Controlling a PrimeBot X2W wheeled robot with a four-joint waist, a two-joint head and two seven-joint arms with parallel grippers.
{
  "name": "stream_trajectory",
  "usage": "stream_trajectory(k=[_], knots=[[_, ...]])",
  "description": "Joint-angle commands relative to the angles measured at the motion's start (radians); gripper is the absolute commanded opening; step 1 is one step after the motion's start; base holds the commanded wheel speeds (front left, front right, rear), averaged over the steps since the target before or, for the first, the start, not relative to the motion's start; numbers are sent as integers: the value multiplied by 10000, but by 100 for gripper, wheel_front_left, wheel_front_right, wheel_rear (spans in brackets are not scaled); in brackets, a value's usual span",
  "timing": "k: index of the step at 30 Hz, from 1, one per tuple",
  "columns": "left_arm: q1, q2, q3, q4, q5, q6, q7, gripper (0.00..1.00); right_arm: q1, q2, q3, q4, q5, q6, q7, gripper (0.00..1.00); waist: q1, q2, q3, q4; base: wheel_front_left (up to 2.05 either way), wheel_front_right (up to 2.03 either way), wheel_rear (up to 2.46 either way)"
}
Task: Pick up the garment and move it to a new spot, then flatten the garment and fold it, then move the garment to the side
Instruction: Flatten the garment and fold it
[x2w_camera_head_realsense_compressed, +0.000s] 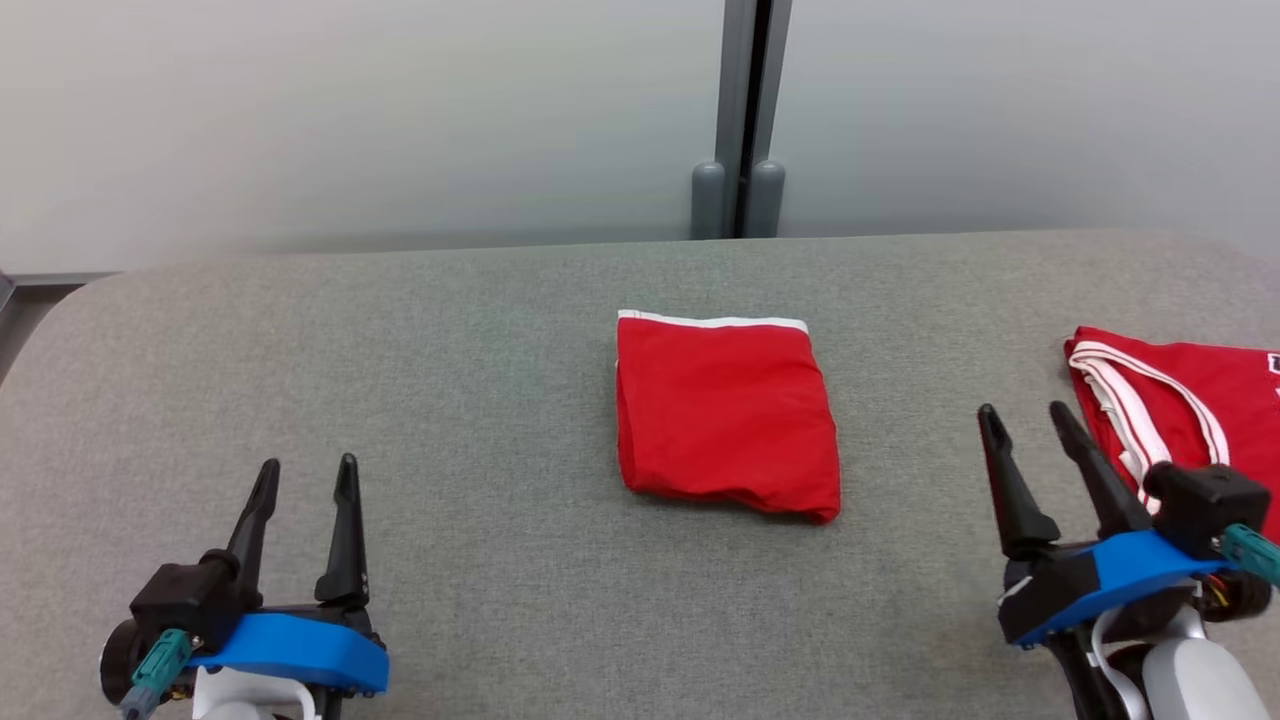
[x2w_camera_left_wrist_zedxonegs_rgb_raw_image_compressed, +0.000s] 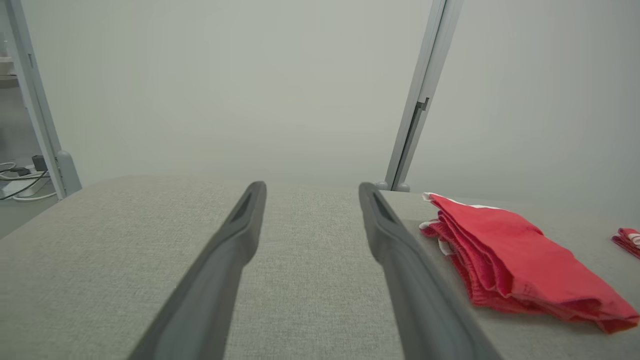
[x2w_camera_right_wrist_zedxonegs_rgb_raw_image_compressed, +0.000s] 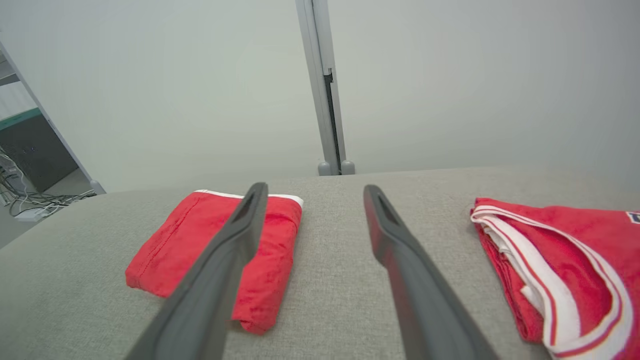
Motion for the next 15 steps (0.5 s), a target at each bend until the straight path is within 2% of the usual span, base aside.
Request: stream_trajectory(k=[1,8,15], knots=[[55,59,65,6,71,67,-38,100,198,35,-107,-116,-129,5,3,100,0,0,-75,-88,0,0,0],[264,30,261,165,196,53,-38,100,634,244,-629,-170,-556,3,-139,100,0,0,-274,-241,0,0,0],[217,44,274,328,208,9,-38,100,780,339,-728,30,-709,5,-203,100,0,0,-297,-238,0,0,0]])
